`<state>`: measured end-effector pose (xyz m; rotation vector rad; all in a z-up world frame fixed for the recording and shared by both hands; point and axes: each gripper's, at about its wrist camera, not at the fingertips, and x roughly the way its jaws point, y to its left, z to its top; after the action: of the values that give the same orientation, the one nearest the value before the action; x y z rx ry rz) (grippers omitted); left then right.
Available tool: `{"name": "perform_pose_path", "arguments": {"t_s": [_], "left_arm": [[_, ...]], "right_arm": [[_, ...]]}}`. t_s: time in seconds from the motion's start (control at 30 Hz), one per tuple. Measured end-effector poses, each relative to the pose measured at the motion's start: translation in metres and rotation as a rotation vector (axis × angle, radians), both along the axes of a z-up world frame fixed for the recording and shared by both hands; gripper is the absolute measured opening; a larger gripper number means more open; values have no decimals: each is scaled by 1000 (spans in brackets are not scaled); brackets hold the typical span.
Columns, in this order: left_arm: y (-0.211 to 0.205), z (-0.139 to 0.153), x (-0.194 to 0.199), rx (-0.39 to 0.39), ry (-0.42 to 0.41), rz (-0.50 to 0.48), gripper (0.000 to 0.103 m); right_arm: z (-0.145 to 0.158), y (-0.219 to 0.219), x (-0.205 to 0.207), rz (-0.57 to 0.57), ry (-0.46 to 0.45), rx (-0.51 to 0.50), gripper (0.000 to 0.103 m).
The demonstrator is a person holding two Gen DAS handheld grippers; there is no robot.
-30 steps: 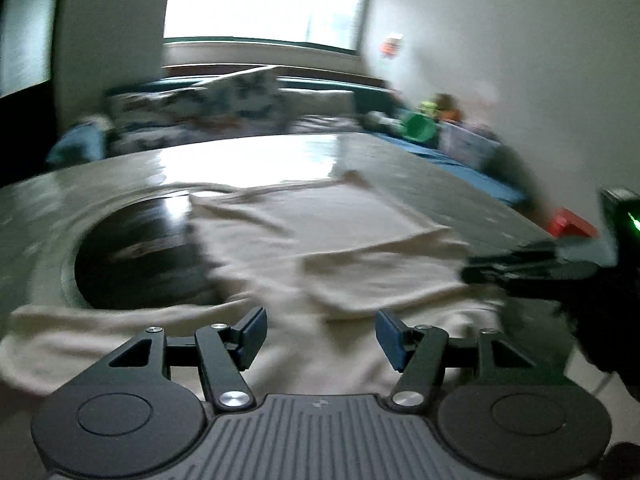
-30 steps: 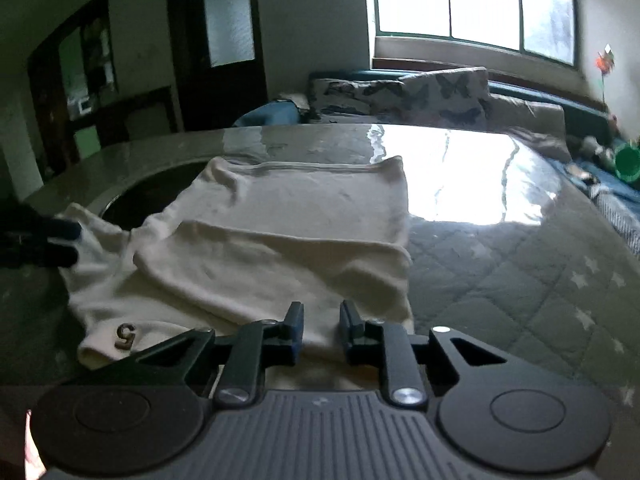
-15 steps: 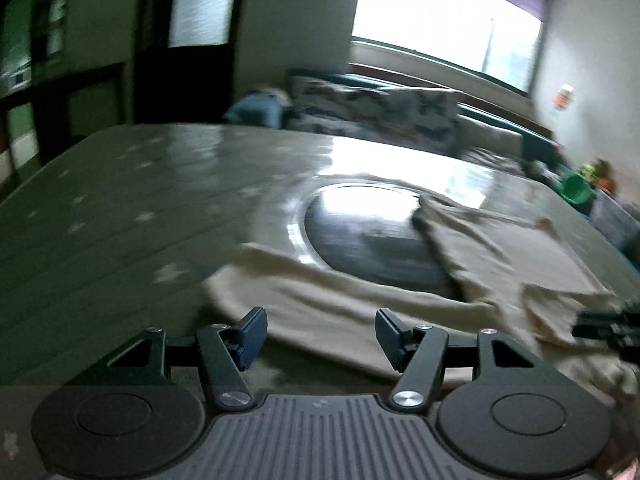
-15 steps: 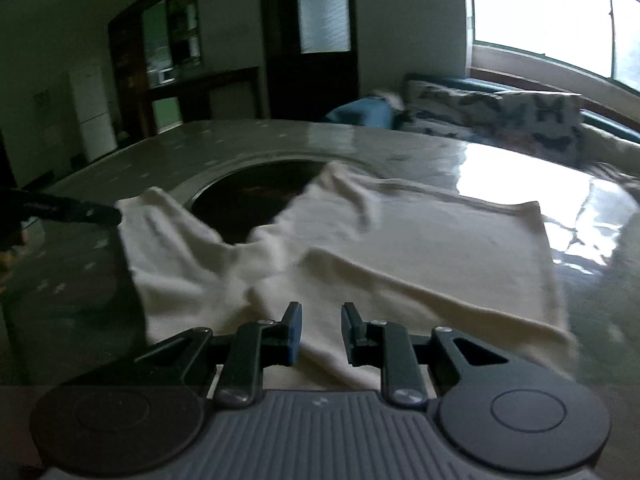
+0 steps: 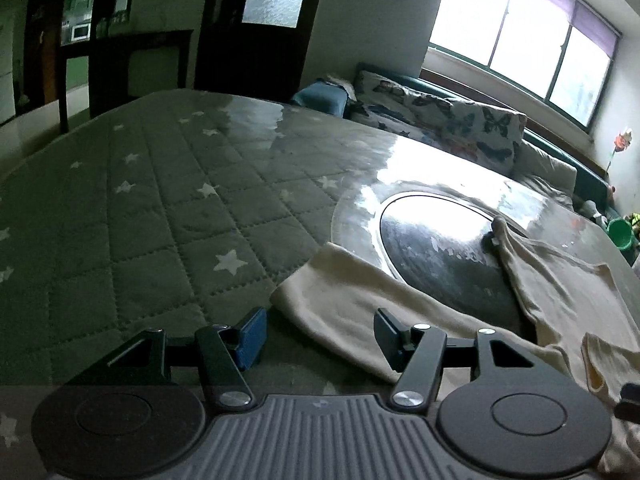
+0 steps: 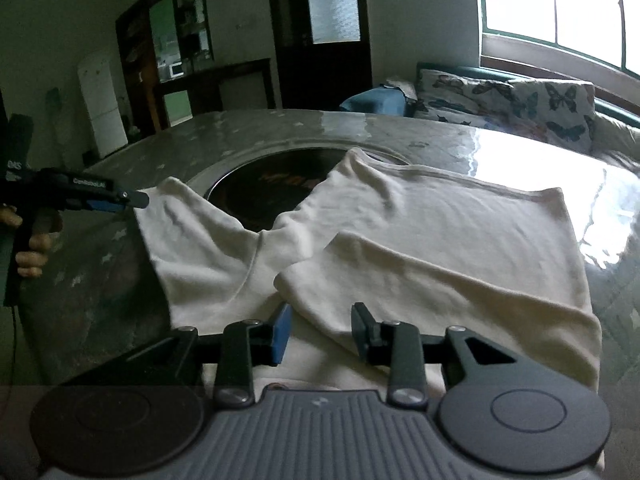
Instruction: Fold clothes
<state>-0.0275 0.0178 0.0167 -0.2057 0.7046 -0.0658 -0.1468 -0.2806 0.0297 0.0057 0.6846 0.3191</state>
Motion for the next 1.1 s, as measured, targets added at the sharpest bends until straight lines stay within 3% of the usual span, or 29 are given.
{"name": "perform_pose_path", "arguments": {"t_s": [0.13,0.2,0.27,0.53,0.83,1.1], "left_arm": [[0,-1,3,4,3,15,38],[0,-1,6,1,5,25,16],[2,0,8,-17,5,36,7],[-31,39,-6,-72,-98,-80,4],[-133,85,-26,-213,-160,-428,4],[-223,81,-45,-276,-145,-697,5]], "right_arm": [[0,-6,-5,-25,-1,10,34],[0,-9,-7,-38,0,18,34],[0,-13,-10,-53,-2,27,34],[6,-35,-24,-132,-22,74,34],[9,-65,-40,-235,-56,115,38],[5,-87,-53,-307,-57,136,39]]}}
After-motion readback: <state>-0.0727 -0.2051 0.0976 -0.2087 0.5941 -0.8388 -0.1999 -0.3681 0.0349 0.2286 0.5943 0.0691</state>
